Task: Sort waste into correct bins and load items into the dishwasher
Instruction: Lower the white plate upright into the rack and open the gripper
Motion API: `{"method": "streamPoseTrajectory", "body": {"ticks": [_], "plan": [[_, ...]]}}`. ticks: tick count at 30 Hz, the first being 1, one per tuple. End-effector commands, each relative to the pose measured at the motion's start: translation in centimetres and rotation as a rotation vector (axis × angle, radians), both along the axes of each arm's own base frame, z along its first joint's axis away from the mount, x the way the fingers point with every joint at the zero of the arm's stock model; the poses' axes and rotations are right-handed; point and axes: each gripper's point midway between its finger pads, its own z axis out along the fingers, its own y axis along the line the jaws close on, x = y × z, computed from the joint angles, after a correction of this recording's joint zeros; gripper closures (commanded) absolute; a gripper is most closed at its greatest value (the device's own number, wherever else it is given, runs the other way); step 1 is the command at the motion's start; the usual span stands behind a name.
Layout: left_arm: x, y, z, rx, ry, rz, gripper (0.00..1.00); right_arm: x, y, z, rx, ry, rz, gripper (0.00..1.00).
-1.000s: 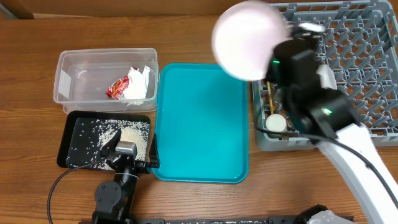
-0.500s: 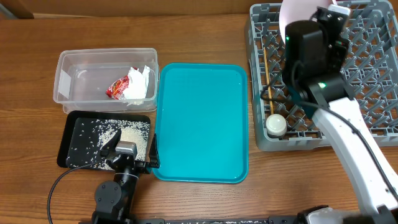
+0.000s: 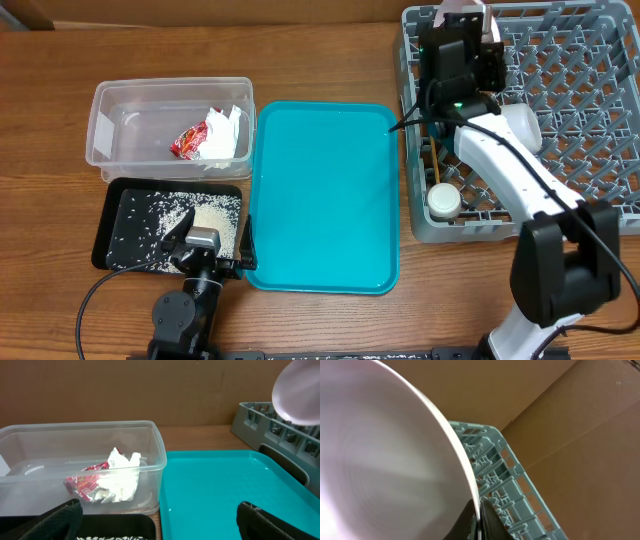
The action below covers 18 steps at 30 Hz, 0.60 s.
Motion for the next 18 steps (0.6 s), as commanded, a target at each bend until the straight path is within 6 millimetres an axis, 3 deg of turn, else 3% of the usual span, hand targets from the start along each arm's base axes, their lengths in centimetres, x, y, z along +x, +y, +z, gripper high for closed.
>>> {"method": "streamPoseTrajectory", "body": {"ticks": [1,9,12,15,18], "plan": [[0.0,0.3,0.0,0.018,-0.008,0.014,0.0,-0.1,-1.6,0.2,-0.034,0.01,-0.045,0.96],[0.0,0.3,0.0,0.018,-0.008,0.014,0.0,-0.1,-1.2,-1.9,-0.01,0.091,-0.001,0.96],[0.0,0.3,0.0,0.018,-0.008,0.014,0.0,-0.1,0.0,-1.8,-0.012,0.091,0.022,0.77],[0.0,0.3,0.0,0.018,-0.008,0.014,0.0,-0.3,1.1,-1.6,-0.034,0.091,0.029,0.75],[0.0,0.3,0.0,0.018,-0.008,0.014,0.0,-1.4,1.1,-0.3,-0.097,0.057,-0.047,0.57]]}}
